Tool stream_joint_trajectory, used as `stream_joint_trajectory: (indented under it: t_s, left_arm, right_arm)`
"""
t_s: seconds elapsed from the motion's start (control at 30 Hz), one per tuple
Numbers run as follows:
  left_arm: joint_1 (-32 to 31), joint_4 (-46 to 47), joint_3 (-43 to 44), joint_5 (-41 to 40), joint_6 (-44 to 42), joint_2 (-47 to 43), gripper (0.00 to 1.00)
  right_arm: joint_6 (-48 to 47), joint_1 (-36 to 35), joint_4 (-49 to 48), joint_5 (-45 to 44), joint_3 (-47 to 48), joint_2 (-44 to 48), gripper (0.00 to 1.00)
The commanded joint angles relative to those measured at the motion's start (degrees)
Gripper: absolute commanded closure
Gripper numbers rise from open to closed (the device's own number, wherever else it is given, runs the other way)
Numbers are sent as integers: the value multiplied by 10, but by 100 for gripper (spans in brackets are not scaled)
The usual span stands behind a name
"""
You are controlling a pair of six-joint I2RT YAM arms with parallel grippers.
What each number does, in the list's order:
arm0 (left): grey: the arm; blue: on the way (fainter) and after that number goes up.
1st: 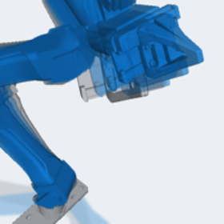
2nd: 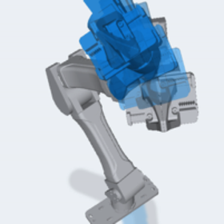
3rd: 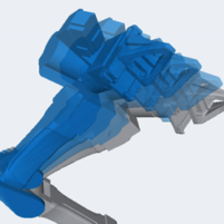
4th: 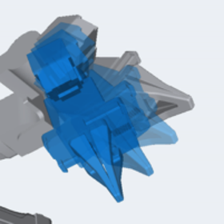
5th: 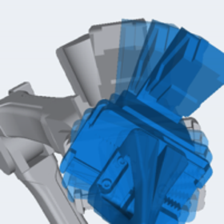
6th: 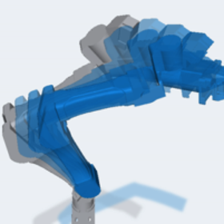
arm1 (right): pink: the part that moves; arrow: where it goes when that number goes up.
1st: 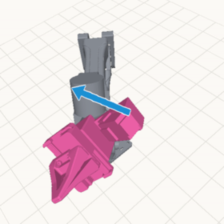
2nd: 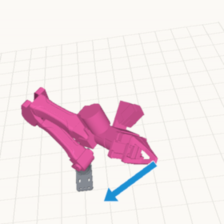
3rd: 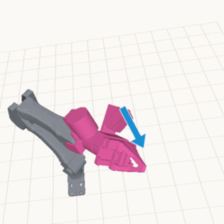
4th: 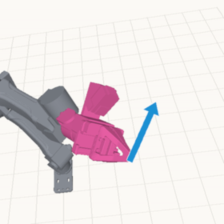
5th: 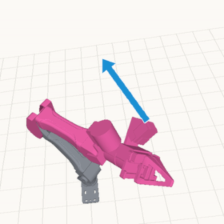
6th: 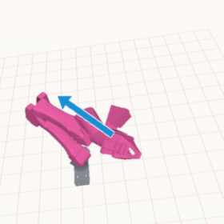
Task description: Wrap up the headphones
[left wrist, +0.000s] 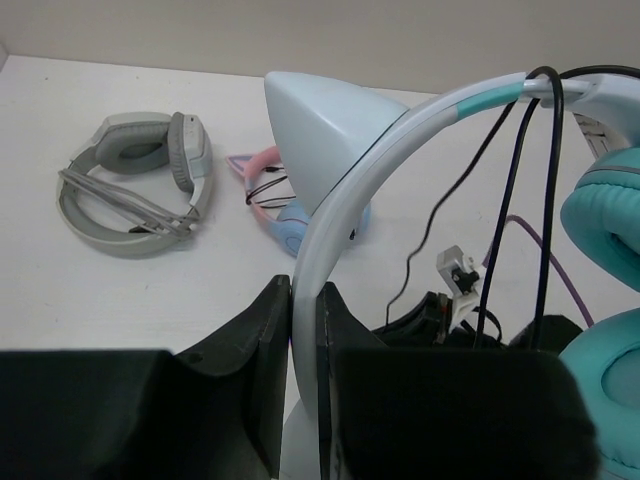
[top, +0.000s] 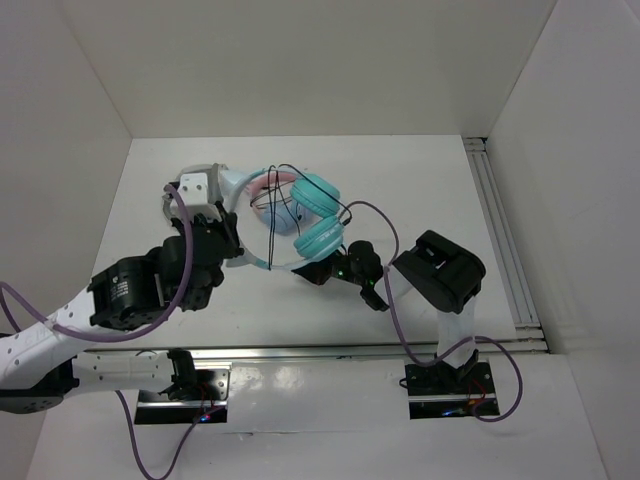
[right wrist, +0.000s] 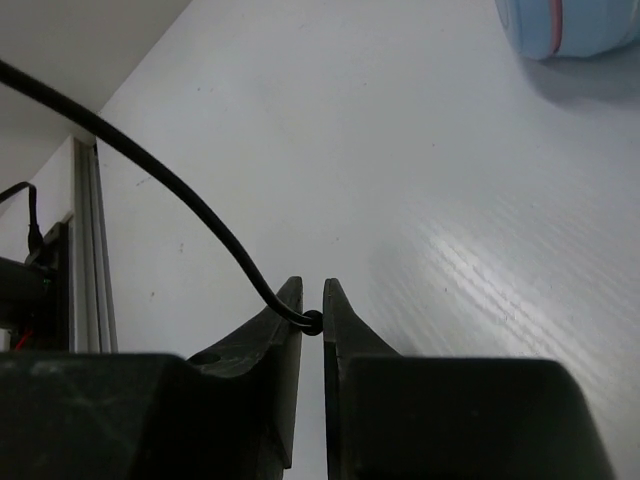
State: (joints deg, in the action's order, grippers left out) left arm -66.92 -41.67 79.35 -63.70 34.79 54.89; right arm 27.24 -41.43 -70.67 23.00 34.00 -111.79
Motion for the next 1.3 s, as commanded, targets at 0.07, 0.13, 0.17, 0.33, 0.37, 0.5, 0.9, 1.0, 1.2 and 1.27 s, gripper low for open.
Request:
stream_joint_trajectory:
  t_s: [0.07,0.13,0.17,0.33,0.37,0.5,0.9,1.0,1.2,1.27]
  left_arm:
    - [-2,-6,14,-69,89,11,100]
    - [30,-13,21,-61,95,21,100]
    - [48,-1,13,-51,95,35,100]
    - [190,101,-57,84,69,62,100]
    - [203,111,-66,93,69,67,100]
    - [252,119,-71,113,75,114,100]
    - [313,113,-82,129,107,173,100]
    - [325,113,-82,137,107,179,100]
    - [315,100,-82,106,105,206,100]
    - [298,75,-76,89,105,220,100]
  right_arm:
    - [-14,-36,13,-70,-56,82,100]
    - [-35,-67,65,-109,-70,124,100]
    - [-43,-80,84,-124,-70,139,100]
    - [-100,-160,216,-205,-82,252,100]
    - [-107,-169,234,-214,-82,269,100]
    - [-141,-200,289,-214,-82,353,100]
    - [-192,-219,474,-6,3,484,100]
    - [-192,-219,484,41,23,476,100]
    - [-197,-235,479,62,46,460,100]
    - [-212,-235,490,43,52,460,100]
